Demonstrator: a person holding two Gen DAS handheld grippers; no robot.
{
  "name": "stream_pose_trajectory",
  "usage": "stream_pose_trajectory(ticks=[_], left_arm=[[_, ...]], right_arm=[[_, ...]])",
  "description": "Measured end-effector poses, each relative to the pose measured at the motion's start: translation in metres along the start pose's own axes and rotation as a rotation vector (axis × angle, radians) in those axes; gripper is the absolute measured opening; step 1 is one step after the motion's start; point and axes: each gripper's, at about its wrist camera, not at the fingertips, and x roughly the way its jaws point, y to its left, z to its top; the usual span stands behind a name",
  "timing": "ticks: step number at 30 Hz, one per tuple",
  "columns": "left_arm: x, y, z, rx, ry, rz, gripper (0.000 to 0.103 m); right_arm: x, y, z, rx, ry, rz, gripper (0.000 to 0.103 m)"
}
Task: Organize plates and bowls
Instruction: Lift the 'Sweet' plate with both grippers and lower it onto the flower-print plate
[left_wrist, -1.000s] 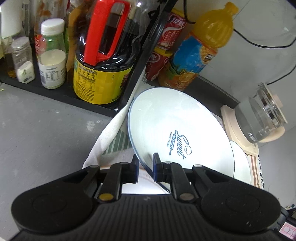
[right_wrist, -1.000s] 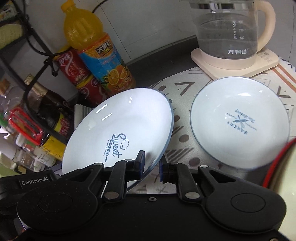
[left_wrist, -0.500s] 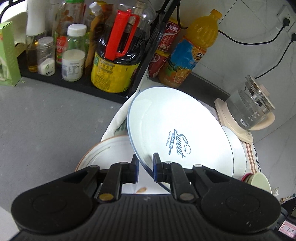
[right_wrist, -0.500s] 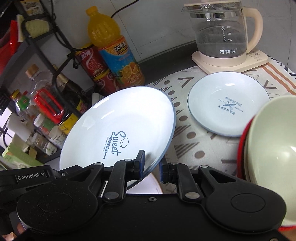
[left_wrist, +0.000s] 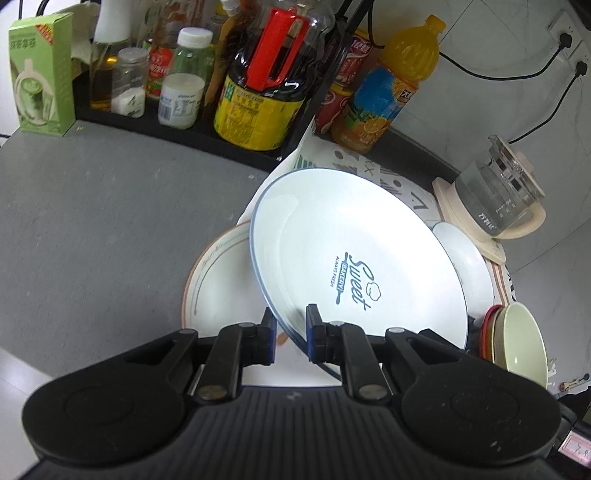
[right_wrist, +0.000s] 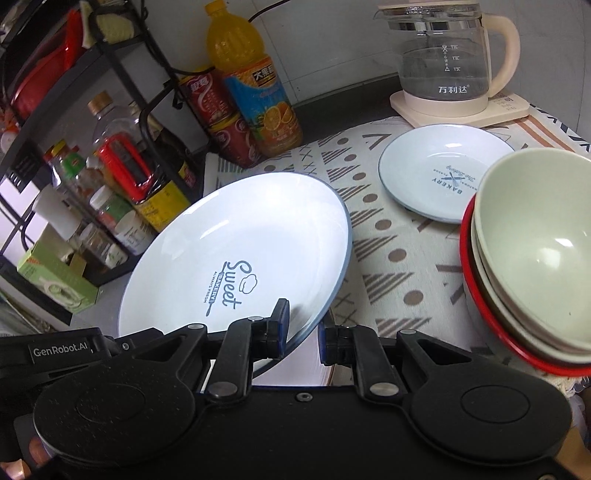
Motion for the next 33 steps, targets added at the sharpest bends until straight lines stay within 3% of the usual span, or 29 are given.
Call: stream_pose_trajectory(ticks=[13, 33], left_arm=[[-0.005, 0.012, -0.021, -0.018, 0.029, 0.005, 0.014], [0.009, 0.024, -0.036, -0.055, 0.090, 0.008, 0.015]], right_arm=[[-0.010, 0.001, -0.024, -0.034, 0.034, -0.005, 0.015], [-0.002, 0.002, -0.029, -0.056, 0.094, -0.037, 0.015]])
